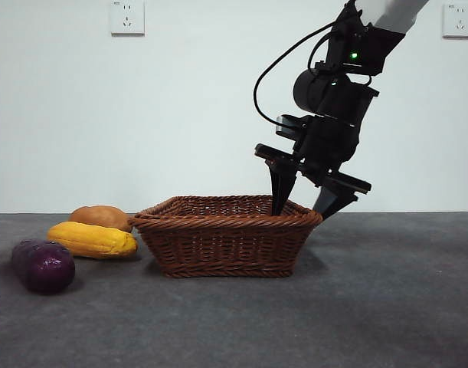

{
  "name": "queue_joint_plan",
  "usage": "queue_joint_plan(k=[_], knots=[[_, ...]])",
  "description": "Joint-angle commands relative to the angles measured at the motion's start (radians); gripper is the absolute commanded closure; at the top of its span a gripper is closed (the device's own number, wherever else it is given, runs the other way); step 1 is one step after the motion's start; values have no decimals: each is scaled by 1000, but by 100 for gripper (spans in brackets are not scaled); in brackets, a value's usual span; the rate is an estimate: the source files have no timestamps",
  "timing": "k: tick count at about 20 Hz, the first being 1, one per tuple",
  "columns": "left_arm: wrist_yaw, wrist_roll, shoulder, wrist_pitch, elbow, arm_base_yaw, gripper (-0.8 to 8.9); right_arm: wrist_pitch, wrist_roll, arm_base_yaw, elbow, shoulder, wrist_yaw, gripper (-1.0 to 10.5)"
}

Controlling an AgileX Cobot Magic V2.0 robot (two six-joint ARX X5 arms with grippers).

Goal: Help me put the vegetables on the table into the basket

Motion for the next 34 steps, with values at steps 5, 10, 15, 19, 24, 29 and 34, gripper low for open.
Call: queue_joint_plan(k=[5, 10, 15, 19, 24, 29, 34], knots=[[-2, -3, 6, 6, 3, -2, 149, 37, 18, 19, 3, 19, 1, 938], [-3, -7, 27, 4, 3, -2, 149, 47, 22, 19, 3, 6, 1, 958], [-2, 20, 98, 45, 3, -8, 149, 34, -13, 16, 3, -214, 1, 958], [-4, -81, 229, 104, 21, -40, 155, 14, -48, 2, 3, -469, 10, 958], [-171, -151, 473, 95, 164, -122, 157, -118, -140, -16, 3, -682, 39, 958], [-215, -277, 688, -4, 291, -155, 157, -178, -167, -16, 3, -764, 87, 958], [-241, -416, 801, -18, 331, -173, 158, -216, -177, -16, 3, -777, 85, 958]])
